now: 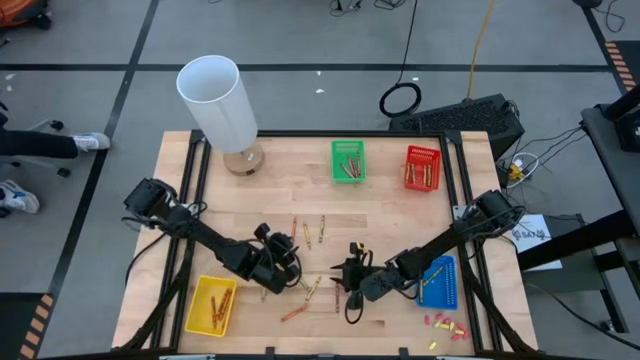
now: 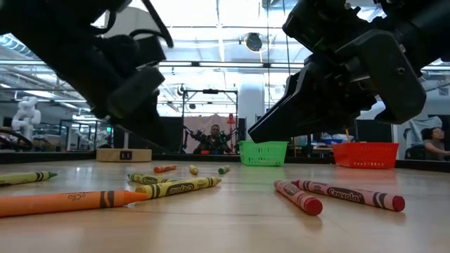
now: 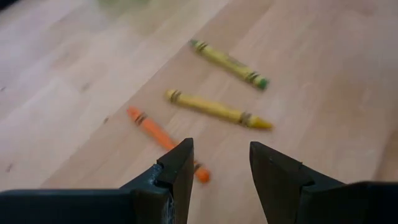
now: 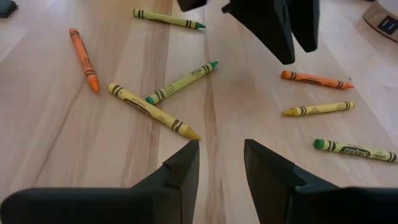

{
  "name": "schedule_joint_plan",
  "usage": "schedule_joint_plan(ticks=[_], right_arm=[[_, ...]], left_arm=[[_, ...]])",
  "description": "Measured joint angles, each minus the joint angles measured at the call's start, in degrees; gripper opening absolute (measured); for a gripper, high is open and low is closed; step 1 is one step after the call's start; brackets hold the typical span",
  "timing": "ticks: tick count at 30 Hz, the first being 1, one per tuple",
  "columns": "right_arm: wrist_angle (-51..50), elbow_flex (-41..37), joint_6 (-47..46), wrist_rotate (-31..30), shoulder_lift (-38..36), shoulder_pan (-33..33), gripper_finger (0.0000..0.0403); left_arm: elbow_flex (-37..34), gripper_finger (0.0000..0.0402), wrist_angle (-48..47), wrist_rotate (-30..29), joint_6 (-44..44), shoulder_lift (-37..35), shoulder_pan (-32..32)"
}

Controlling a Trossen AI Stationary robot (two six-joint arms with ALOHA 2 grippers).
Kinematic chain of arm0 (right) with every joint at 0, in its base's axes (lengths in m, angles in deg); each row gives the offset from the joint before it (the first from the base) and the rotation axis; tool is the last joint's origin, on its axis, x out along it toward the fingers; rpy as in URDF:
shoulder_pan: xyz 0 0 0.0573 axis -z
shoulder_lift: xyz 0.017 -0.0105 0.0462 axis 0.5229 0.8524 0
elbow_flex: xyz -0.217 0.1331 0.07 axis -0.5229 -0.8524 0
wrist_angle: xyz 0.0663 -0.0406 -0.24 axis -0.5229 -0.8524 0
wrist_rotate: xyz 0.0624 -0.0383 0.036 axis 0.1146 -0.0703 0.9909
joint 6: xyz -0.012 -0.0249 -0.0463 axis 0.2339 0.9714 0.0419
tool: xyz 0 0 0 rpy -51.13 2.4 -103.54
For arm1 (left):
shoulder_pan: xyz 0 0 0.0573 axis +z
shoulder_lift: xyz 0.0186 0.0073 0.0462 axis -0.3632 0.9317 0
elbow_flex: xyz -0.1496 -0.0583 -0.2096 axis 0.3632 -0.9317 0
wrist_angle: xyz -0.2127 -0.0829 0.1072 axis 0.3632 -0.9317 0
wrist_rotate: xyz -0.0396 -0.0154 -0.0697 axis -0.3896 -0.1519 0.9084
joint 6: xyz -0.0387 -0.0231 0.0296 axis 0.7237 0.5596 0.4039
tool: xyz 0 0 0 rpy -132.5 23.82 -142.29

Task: Sort crayons
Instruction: Put the green crayon into the red bin

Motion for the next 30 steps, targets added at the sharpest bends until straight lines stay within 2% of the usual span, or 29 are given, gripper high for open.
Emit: schedule_joint_plan(ticks=[9, 13, 16, 20, 25, 30], right_arm=[[0.0, 0.0, -1.4, 0.0, 0.0, 0.0, 0.0114], [0.0, 0.0, -1.4, 0.0, 0.0, 0.0, 0.0114], [0.0, 0.0, -1.3, 0.0, 0.0, 0.0, 0.0114], [0.0, 0.0, -1.3, 0.0, 0.0, 0.0, 0.0114], [-0.1, 0.0, -1.3, 0.0, 0.0, 0.0, 0.0114], [-0.1, 0.0, -1.3, 0.1, 0.0, 0.0, 0.0114]], left_arm=[[0.0, 0.0155, 13.5, 0.4, -22.4, 0.0, -0.1], [0.0, 0.0155, 13.9, -0.1, -25.0, 0.0, 1.6], [0.0, 0.0155, 13.7, 0.3, -31.1, 0.0, 3.3], [0.0, 0.0155, 13.8, 5.4, -39.9, 0.0, 5.6], [0.0, 0.0155, 13.6, 15.1, -38.1, 0.0, 8.8], [0.0, 0.0155, 11.1, 16.7, -45.3, -0.1, 9.8]])
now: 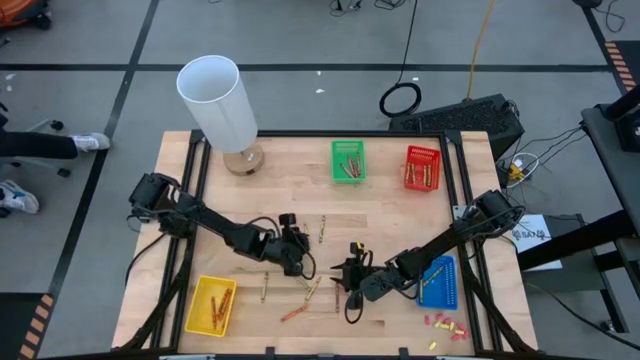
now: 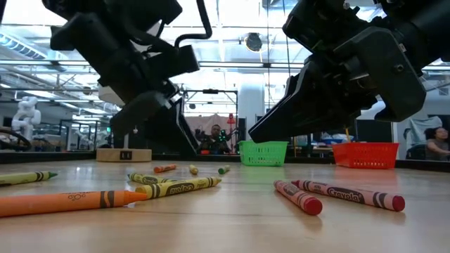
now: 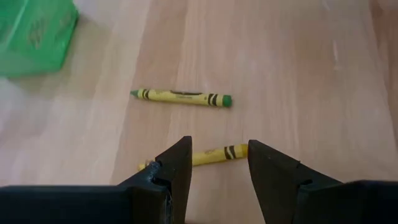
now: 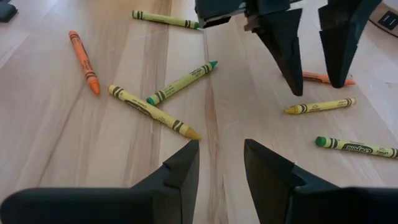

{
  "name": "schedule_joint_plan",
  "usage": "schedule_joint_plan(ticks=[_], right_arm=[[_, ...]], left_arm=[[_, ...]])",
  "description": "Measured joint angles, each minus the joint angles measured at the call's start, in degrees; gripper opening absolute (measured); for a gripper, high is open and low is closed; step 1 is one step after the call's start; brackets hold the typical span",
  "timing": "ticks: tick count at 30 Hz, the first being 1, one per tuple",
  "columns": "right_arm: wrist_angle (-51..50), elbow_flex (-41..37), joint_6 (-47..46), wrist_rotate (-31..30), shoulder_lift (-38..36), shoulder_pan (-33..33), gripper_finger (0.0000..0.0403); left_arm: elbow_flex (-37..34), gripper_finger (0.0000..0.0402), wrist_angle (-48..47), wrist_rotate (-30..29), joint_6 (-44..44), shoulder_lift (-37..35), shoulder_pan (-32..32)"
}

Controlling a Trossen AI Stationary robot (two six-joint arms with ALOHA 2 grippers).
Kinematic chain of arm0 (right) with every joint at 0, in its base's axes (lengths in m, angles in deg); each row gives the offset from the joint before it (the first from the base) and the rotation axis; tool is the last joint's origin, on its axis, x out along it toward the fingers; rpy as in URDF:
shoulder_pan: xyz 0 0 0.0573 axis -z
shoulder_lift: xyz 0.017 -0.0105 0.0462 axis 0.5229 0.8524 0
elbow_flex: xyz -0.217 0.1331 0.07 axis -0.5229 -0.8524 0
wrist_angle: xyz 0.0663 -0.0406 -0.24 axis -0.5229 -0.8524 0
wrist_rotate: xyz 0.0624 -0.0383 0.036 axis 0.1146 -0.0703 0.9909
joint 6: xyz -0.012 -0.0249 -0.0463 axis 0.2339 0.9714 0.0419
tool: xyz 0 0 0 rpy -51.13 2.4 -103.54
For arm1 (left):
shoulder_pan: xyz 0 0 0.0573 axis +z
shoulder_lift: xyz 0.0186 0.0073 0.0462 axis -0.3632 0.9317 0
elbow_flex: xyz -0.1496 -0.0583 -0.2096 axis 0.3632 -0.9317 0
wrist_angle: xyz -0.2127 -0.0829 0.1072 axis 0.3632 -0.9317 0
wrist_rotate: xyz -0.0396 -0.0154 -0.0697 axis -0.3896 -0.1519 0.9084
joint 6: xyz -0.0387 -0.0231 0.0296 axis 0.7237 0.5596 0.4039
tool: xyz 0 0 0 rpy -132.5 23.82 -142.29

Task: Sort crayons
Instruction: Put the green crayon into the red bin

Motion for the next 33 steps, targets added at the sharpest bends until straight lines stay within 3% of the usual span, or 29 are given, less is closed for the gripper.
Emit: schedule_joint_plan(ticks=[5, 11, 18, 21, 24, 27, 33], right_arm=[[-0.4, 0.0, 0.3, 0.0, 0.0, 0.0, 0.0114], [-1.6, 0.0, 0.2, 0.0, 0.0, 0.1, 0.0114], [-3.7, 0.0, -0.4, 1.1, 0.0, 0.0, 0.0114], [-4.2, 0.0, -0.4, 3.3, 0.0, -0.1, 0.0114], [-4.5, 0.0, -0.4, 3.8, 0.0, -0.1, 0.0114], [-4.5, 0.0, -0.4, 3.8, 0.0, 0.0, 0.0114], [-4.7, 0.0, -0.4, 4.4, 0.0, -0.1, 0.0114]], left_arm=[[1.0, 0.0155, 0.4, -1.5, -2.1, -0.9, -0.2], [4.5, 0.0155, -6.1, -1.5, -3.4, -0.9, 0.3], [6.4, 0.0155, -6.5, 6.2, 6.6, -0.9, 0.1], [6.3, 0.0155, -8.1, 5.3, 12.7, -0.9, -1.2], [6.3, 0.0155, -11.6, 0.2, 24.6, -0.9, -2.3], [6.3, 0.0155, -12.8, -0.5, 34.0, -0.9, -3.9], [6.2, 0.0155, -11.9, 4.5, 23.1, -0.8, -11.1]])
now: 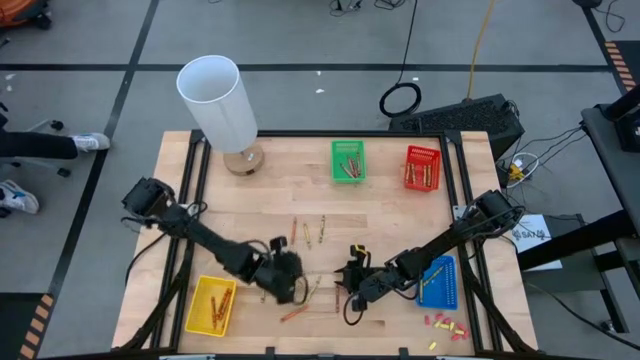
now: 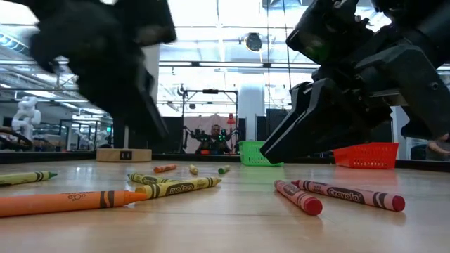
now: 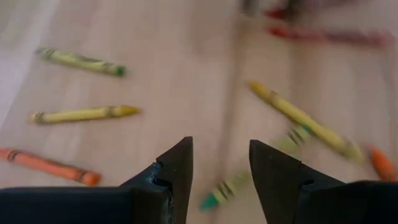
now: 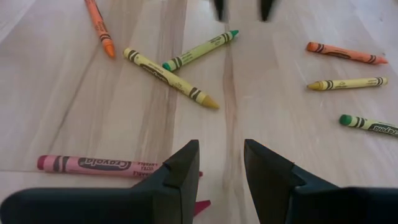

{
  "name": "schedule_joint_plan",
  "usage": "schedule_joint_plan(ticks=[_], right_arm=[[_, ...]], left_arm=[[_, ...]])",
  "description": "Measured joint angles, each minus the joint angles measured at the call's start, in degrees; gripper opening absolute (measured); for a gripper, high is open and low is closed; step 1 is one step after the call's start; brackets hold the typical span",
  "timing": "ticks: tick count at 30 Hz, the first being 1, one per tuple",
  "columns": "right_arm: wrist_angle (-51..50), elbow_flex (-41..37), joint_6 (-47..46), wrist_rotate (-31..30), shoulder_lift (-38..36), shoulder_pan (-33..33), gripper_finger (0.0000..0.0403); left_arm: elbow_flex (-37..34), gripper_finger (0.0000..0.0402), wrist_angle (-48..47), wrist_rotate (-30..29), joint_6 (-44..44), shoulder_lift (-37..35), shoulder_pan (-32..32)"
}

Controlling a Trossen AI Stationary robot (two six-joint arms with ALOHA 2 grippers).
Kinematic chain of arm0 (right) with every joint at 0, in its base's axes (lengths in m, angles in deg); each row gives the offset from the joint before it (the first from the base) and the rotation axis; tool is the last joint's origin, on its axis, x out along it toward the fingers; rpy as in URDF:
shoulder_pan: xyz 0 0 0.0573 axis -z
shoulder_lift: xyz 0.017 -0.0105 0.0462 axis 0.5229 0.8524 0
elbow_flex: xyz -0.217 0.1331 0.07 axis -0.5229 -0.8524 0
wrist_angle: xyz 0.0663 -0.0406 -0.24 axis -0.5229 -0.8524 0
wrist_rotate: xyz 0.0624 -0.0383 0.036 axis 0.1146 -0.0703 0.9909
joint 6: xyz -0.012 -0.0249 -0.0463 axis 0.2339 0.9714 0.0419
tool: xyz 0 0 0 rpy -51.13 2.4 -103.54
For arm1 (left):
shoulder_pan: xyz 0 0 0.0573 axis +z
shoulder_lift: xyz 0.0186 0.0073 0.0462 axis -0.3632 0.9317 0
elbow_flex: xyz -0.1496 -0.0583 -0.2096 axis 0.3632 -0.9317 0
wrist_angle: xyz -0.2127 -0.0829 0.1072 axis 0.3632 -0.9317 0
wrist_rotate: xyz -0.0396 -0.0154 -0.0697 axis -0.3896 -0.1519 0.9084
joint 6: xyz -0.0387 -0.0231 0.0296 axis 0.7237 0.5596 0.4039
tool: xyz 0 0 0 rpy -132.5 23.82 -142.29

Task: Sort crayons
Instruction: Put the green crayon into the red bin

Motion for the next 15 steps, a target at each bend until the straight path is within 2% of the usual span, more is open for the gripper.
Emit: schedule_joint_plan(ticks=[5, 10, 15], right_arm=[[0.0, 0.0, 0.0, 0.0, 0.0, 0.0, 0.0114], [0.0, 0.0, 0.1, 0.0, 0.0, 0.0, 0.0114], [0.0, 0.0, 0.2, 0.0, 0.0, 0.0, 0.0114]], left_arm=[[0.0, 0.0155, 0.1, 0.0, -10.8, 0.0, -3.7], [0.0, 0.0155, -0.5, 0.2, -20.1, 0.1, -3.0], [0.0, 0.0155, -0.3, 8.9, -25.1, 0.3, 0.7]])
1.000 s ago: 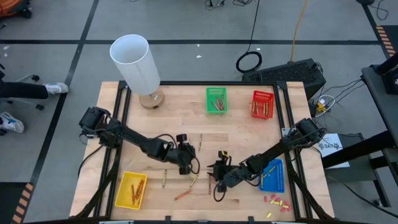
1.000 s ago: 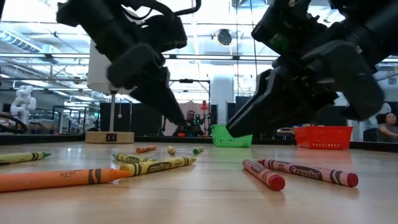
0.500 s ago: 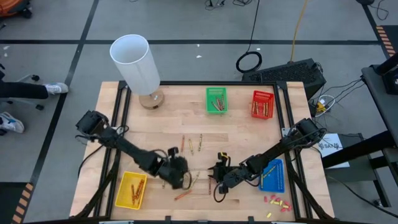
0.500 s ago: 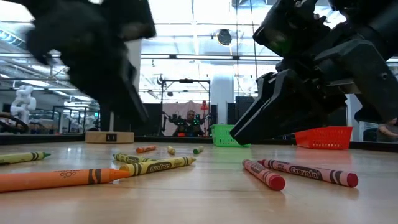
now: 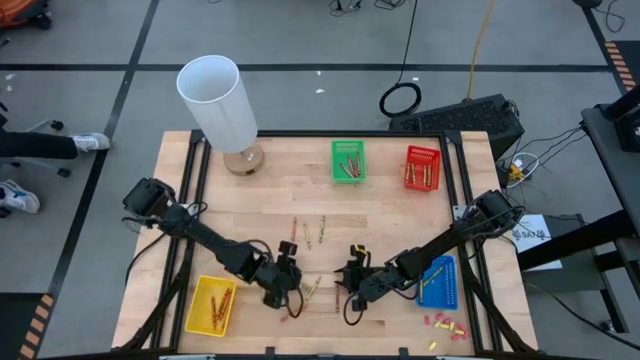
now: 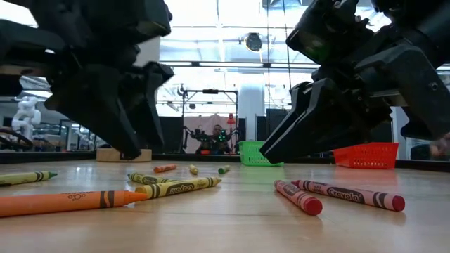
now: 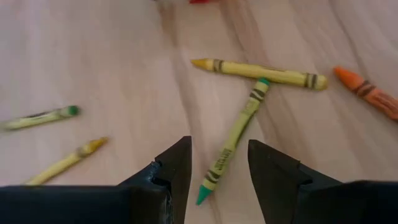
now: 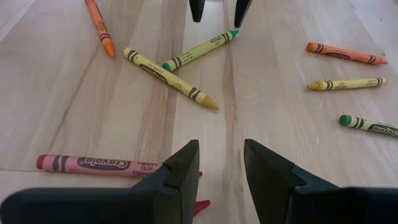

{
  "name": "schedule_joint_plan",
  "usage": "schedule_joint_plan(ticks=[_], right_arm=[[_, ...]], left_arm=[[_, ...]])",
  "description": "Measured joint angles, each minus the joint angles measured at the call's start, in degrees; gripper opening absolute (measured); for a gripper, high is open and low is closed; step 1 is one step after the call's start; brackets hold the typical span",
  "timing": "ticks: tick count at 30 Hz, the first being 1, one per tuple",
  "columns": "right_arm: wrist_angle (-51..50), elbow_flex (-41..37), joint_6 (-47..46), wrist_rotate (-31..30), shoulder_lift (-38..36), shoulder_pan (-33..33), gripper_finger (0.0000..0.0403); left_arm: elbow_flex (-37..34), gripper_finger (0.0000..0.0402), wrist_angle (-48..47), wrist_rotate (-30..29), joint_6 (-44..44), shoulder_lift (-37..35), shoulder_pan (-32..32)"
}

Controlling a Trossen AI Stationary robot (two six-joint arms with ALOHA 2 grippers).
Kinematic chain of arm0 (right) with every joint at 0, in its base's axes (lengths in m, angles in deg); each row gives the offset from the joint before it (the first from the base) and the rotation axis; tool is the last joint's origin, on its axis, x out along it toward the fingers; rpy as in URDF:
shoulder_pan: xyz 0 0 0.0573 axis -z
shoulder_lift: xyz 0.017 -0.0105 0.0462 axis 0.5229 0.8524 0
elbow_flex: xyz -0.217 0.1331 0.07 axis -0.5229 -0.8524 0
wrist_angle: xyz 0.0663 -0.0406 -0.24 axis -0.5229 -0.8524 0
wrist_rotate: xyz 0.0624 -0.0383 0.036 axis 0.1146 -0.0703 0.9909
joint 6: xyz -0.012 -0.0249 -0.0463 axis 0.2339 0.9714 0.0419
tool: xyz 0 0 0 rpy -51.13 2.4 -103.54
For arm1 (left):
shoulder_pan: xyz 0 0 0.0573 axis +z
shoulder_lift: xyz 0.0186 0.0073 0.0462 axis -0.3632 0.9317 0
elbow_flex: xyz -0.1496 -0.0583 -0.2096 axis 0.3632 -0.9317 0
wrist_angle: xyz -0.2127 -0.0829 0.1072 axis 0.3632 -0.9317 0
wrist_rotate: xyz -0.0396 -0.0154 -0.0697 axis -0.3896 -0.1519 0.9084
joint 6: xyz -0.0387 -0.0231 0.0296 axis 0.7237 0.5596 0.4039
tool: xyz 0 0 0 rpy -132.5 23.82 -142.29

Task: Sort crayons
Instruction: Put the green crayon into the red bin

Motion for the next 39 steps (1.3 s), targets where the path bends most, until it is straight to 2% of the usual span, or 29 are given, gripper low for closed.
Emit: schedule_joint_plan(ticks=[4, 6, 14, 32, 39], right_arm=[[0.0, 0.0, 0.1, 0.0, 0.0, 0.0, 0.0114], [0.0, 0.0, 0.1, 0.0, 0.0, 0.0, 0.0114], [-0.2, 0.0, 0.1, 0.0, 0.0, 0.0, 0.0114], [-0.5, 0.0, 0.0, 0.0, 0.0, 0.0, 0.0114], [-0.5, 0.0, 0.0, 0.0, 0.0, 0.0, 0.0114]], left_arm=[[0.0, 0.0155, -0.1, 7.1, -1.1, 0.0, 2.8], [0.0, 0.0155, -0.1, 8.5, -1.4, 0.0, 3.5], [-1.9, 0.0139, -0.7, 9.1, -1.3, 0.9, 4.2], [-5.5, 0.0012, 2.7, 9.7, 0.6, 0.4, 4.5], [-5.6, 0.0005, 4.6, 9.3, 0.6, 0.5, 4.1]])
